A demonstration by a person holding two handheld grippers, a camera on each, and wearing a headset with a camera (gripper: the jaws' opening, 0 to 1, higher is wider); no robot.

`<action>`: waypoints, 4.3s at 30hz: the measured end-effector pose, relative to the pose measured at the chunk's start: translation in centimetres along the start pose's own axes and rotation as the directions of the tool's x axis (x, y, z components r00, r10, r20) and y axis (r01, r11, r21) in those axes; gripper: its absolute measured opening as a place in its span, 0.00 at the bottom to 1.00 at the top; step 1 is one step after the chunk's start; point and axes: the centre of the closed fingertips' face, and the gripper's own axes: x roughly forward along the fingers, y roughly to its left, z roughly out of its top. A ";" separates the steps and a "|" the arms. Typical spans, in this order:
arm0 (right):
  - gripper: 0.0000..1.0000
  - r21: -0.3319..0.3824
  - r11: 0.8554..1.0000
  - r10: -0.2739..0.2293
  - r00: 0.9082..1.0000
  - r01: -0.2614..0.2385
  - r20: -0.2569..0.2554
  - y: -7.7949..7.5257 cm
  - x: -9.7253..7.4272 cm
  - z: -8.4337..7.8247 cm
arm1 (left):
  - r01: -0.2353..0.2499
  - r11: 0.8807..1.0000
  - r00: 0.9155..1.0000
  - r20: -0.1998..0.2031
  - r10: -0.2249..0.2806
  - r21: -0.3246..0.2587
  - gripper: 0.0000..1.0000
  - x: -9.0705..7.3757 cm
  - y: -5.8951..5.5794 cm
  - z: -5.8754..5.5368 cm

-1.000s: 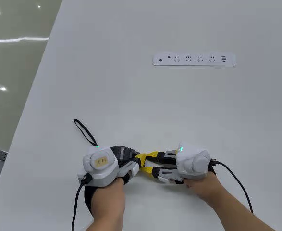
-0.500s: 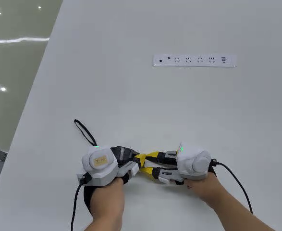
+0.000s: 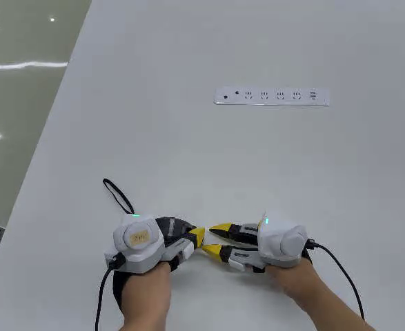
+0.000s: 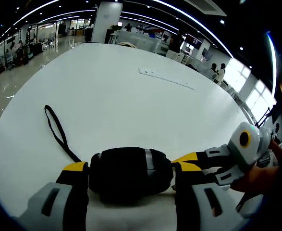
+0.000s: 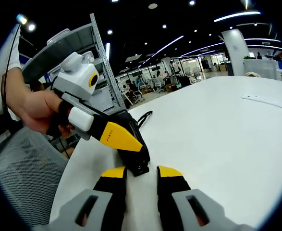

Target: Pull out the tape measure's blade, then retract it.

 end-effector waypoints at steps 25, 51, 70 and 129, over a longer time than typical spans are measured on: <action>0.25 0.095 0.987 -0.133 0.989 0.126 0.071 0.8 -2.8 1.6 | 0.039 0.991 0.999 0.031 -0.043 0.127 0.72 -2.1 1.1 1.6; 0.27 0.088 0.968 -0.237 0.971 0.233 0.033 2.3 -7.5 0.5 | 0.104 0.967 0.994 0.014 -0.111 0.234 0.69 -3.8 1.3 0.2; 0.28 0.066 0.945 -0.321 0.947 0.319 0.016 3.1 -10.0 0.7 | 0.160 0.940 0.985 0.017 -0.173 0.301 0.67 -5.2 2.0 -0.7; 0.44 -0.017 0.898 -0.439 0.898 0.440 0.032 7.2 -17.6 1.2 | 0.238 0.901 0.963 0.031 -0.267 0.363 0.77 -13.4 5.2 -4.6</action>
